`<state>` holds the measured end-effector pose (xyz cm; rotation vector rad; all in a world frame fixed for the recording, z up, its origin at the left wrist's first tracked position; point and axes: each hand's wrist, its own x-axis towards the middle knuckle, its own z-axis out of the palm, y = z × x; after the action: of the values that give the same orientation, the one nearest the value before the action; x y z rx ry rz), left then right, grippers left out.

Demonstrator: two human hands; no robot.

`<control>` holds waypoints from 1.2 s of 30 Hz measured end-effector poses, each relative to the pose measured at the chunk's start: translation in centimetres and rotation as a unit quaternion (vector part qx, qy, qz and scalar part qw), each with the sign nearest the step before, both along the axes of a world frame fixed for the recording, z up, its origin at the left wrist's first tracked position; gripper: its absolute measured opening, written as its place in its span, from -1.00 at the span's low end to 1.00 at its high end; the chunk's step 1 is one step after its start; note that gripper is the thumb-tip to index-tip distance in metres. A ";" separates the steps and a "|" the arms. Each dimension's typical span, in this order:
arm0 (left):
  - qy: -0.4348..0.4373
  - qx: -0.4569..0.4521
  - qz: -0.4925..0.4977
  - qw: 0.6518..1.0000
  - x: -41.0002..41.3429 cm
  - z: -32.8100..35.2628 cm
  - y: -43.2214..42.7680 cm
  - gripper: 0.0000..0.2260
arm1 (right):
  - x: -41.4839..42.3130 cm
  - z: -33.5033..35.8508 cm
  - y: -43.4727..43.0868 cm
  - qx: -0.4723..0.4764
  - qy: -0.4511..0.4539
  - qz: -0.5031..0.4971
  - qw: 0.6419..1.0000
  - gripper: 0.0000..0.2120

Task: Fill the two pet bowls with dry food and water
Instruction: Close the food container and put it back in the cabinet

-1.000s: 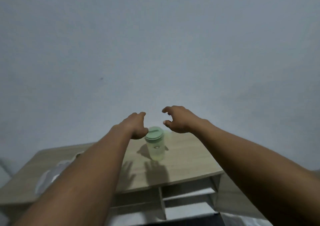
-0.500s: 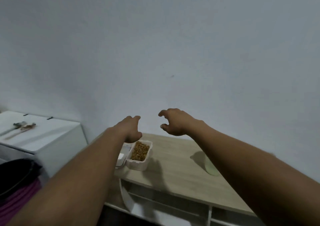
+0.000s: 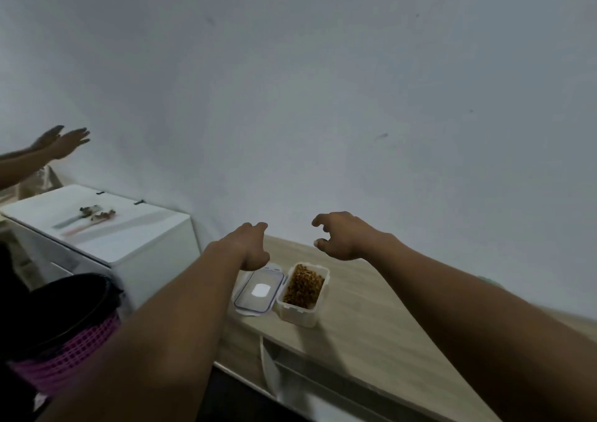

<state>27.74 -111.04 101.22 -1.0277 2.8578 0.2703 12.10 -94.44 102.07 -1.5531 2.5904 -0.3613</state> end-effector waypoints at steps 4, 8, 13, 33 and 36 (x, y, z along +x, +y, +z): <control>-0.011 0.018 -0.024 0.999 -1.4 -2.7 -4.6 -0.29 | -0.4 -2.8 -4.5 0.006 -0.020 -0.019 1.000 -0.48; -0.023 0.049 -0.059 0.997 -2.8 -6.8 -9.8 -0.29 | 0.0 -7.2 -9.6 0.004 -0.051 -0.055 0.997 -0.53; -0.053 0.107 -0.084 0.989 -2.8 -14.2 -15.5 -0.33 | 3.3 -15.4 -15.5 0.029 -0.068 -0.075 0.994 -0.58; -0.065 0.125 -0.183 0.973 0.1 -25.9 -23.1 -0.39 | 8.8 -27.8 -23.3 0.171 -0.027 -0.081 0.981 -0.61; -0.065 0.129 -0.177 0.974 0.3 -25.8 -23.0 -0.39 | 8.7 -27.7 -23.1 0.173 -0.019 -0.078 0.982 -0.63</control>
<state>28.01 -134.03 75.43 -0.4614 2.7256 0.5041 20.81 -117.59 74.33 -1.2193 2.5784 0.0508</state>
